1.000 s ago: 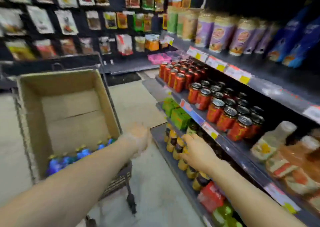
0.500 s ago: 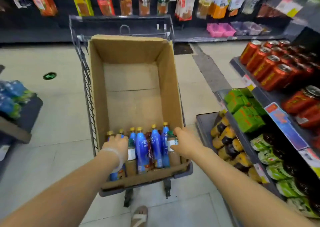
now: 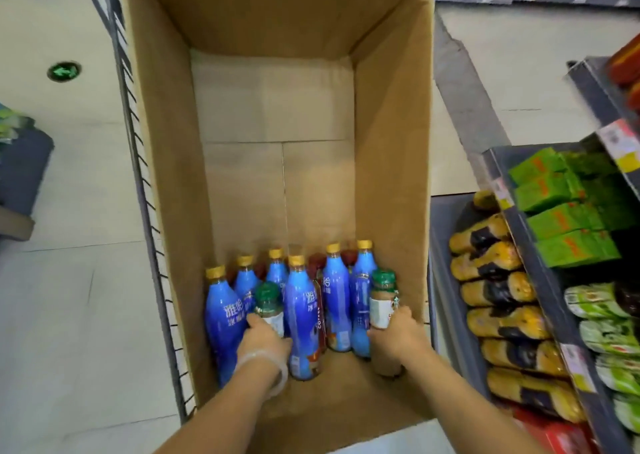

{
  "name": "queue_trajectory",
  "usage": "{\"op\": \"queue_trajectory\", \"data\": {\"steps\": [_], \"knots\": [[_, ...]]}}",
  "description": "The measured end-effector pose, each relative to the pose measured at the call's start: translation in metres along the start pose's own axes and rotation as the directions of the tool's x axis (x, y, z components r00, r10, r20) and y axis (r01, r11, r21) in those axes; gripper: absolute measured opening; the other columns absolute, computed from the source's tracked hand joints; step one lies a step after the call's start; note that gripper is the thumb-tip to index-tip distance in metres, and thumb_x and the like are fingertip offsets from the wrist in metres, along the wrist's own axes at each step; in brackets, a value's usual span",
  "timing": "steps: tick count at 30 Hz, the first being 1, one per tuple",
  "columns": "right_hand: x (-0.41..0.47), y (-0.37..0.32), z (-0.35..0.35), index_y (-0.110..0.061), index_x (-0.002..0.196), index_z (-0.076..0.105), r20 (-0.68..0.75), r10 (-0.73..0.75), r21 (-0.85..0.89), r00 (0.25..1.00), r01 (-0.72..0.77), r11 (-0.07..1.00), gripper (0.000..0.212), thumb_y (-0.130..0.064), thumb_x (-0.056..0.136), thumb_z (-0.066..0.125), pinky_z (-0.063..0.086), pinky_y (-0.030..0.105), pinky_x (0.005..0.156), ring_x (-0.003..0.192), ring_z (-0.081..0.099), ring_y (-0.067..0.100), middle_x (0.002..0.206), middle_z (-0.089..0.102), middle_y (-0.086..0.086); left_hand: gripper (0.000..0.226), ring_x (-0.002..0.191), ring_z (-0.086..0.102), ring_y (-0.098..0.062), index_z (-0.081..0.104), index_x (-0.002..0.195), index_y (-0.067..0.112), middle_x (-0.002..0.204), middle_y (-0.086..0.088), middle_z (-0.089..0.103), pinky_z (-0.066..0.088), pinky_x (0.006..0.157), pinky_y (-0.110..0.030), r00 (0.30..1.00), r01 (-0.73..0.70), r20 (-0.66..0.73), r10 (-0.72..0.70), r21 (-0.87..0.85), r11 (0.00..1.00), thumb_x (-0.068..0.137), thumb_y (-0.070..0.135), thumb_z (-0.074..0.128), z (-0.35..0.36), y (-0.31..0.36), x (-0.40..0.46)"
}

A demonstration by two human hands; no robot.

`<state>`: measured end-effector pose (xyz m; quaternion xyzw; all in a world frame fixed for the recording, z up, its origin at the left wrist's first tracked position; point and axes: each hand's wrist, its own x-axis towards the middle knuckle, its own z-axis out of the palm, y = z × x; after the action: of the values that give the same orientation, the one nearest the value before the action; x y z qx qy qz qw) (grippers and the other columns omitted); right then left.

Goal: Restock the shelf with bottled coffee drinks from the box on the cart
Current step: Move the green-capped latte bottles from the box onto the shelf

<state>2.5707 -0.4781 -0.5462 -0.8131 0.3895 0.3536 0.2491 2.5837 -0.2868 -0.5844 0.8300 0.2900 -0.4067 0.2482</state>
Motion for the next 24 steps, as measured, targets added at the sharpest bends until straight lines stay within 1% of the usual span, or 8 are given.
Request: {"op": "queue_trajectory", "data": {"steps": [2, 5, 8, 11, 15, 18, 21, 24], "knots": [[0.006, -0.001, 0.005, -0.003, 0.128, 0.034, -0.015, 0.028, 0.039, 0.999, -0.028, 0.999, 0.063, -0.025, 0.081, 0.069, 0.043, 0.037, 0.097, 0.121, 0.05, 0.032, 0.133, 0.048, 0.016, 0.078, 0.121, 0.051, -0.032, 0.011, 0.145, 0.0, 0.133, -0.018, 0.05, 0.042, 0.097, -0.036, 0.999, 0.014, -0.054, -0.01, 0.08, 0.997, 0.088, 0.027, 0.057, 0.002, 0.006, 0.006], [0.01, -0.001, 0.013, -0.006, 0.123, 0.036, -0.091, 0.03, -0.041, 0.995, -0.034, 0.999, 0.057, -0.027, 0.082, 0.069, 0.047, 0.037, 0.091, 0.116, 0.053, 0.03, 0.128, 0.049, 0.014, 0.066, 0.116, 0.056, -0.031, 0.034, 0.133, 0.004, 0.125, -0.013, 0.058, 0.045, 0.092, -0.035, 0.993, -0.026, -0.106, 0.042, 0.153, 0.988, 0.084, 0.037, 0.061, 0.001, 0.009, 0.015], [0.012, -0.001, 0.018, -0.009, 0.119, 0.035, -0.131, 0.009, -0.12, 0.991, -0.025, 0.992, 0.055, -0.029, 0.08, 0.07, 0.048, 0.037, 0.088, 0.113, 0.056, 0.028, 0.124, 0.052, 0.011, 0.067, 0.112, 0.058, -0.032, 0.036, 0.128, 0.008, 0.119, -0.012, 0.061, 0.046, 0.088, -0.035, 0.991, -0.052, -0.111, 0.071, 0.168, 0.984, 0.08, 0.045, 0.064, 0.003, 0.007, 0.014], [0.013, -0.003, 0.023, -0.01, 0.119, 0.033, -0.073, -0.037, -0.16, 0.997, 0.025, 0.987, 0.063, -0.032, 0.076, 0.073, 0.046, 0.037, 0.088, 0.116, 0.054, 0.029, 0.126, 0.05, 0.011, 0.065, 0.106, 0.059, -0.035, 0.035, 0.123, 0.007, 0.113, -0.015, 0.062, 0.046, 0.084, -0.036, 0.992, -0.064, -0.104, 0.067, 0.039, 0.997, 0.077, 0.037, 0.069, 0.005, 0.005, 0.011], [0.014, -0.008, 0.034, -0.009, 0.119, 0.031, 0.026, -0.121, -0.188, 0.992, 0.124, 0.974, 0.059, -0.031, 0.079, 0.069, 0.045, 0.037, 0.086, 0.112, 0.057, 0.031, 0.122, 0.057, 0.01, 0.05, 0.098, 0.06, -0.034, 0.038, 0.102, 0.011, 0.095, -0.009, 0.059, 0.042, 0.073, -0.032, 0.992, -0.097, -0.098, 0.084, -0.146, 0.984, 0.073, 0.028, 0.076, -0.004, 0.002, 0.009], [0.017, -0.014, 0.034, -0.008, 0.12, 0.034, 0.075, -0.111, -0.137, 0.991, 0.121, 0.983, 0.067, -0.032, 0.073, 0.076, 0.046, 0.037, 0.087, 0.114, 0.057, 0.03, 0.123, 0.057, 0.01, 0.05, 0.1, 0.059, -0.029, 0.037, 0.097, 0.018, 0.09, -0.001, 0.053, 0.04, 0.072, -0.028, 0.99, -0.13, -0.084, 0.117, -0.174, 0.976, 0.07, 0.03, 0.078, -0.014, 0.001, 0.004], [0.018, -0.016, 0.024, -0.009, 0.124, 0.043, 0.093, -0.102, -0.214, 0.99, 0.12, 0.97, 0.069, -0.038, 0.07, 0.076, 0.046, 0.034, 0.092, 0.117, 0.055, 0.028, 0.127, 0.053, 0.01, 0.046, 0.097, 0.062, -0.025, 0.047, 0.094, 0.022, 0.095, 0.0, 0.062, 0.046, 0.075, -0.029, 0.983, -0.173, -0.091, 0.158, -0.184, 0.968, 0.065, 0.035, 0.08, -0.024, 0.002, 0.001], [0.013, -0.011, 0.014, -0.014, 0.119, 0.052, 0.128, -0.11, -0.174, 0.986, 0.131, 0.976, 0.065, -0.041, 0.065, 0.076, 0.05, 0.034, 0.089, 0.111, 0.058, 0.024, 0.123, 0.056, 0.007, 0.045, 0.095, 0.063, -0.024, 0.05, 0.092, 0.024, 0.095, 0.0, 0.066, 0.048, 0.075, -0.03, 0.97, -0.228, -0.128, 0.205, -0.2, 0.953, 0.063, 0.039, 0.08, -0.035, 0.007, -0.004]]}}
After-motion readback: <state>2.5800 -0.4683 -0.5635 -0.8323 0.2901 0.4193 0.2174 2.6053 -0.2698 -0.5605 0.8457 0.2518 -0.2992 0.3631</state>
